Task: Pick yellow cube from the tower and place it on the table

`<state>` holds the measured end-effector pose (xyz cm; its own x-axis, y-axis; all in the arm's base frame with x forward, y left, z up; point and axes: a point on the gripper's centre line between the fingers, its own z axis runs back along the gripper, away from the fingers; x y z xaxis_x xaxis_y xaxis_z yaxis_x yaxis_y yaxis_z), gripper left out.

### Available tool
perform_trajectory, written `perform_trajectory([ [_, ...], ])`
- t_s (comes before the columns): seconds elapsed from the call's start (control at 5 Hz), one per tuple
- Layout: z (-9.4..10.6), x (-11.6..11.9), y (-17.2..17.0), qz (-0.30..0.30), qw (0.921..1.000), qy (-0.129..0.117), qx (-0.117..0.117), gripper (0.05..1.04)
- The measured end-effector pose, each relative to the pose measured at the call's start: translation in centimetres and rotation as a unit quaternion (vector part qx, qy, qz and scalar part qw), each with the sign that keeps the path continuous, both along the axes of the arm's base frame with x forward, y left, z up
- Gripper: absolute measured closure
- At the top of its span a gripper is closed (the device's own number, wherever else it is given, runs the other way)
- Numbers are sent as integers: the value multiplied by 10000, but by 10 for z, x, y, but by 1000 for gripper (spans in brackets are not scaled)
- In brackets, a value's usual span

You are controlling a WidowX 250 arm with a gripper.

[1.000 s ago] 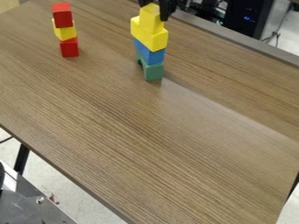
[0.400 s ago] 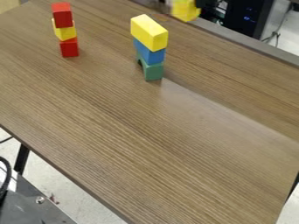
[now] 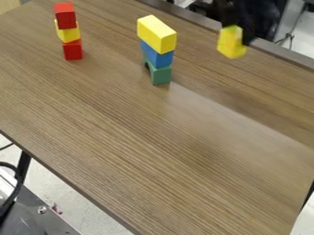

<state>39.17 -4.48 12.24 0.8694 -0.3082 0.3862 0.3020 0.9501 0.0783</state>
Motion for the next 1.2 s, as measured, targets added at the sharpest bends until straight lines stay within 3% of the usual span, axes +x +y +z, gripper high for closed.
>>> perform_trajectory([
  [0.2,-30,2,-2,-154,9995,286,55,545],
  [0.4,-45,-4,0,-209,9989,372,192,545],
  [0.6,-69,-15,0,-162,9988,225,397,546],
  [0.8,-69,-20,-3,-224,9989,-301,288,546],
  [1.0,-73,-24,-7,-391,9974,-577,154,494],
  [1.2,-68,-26,-8,-407,9960,-788,120,194],
])
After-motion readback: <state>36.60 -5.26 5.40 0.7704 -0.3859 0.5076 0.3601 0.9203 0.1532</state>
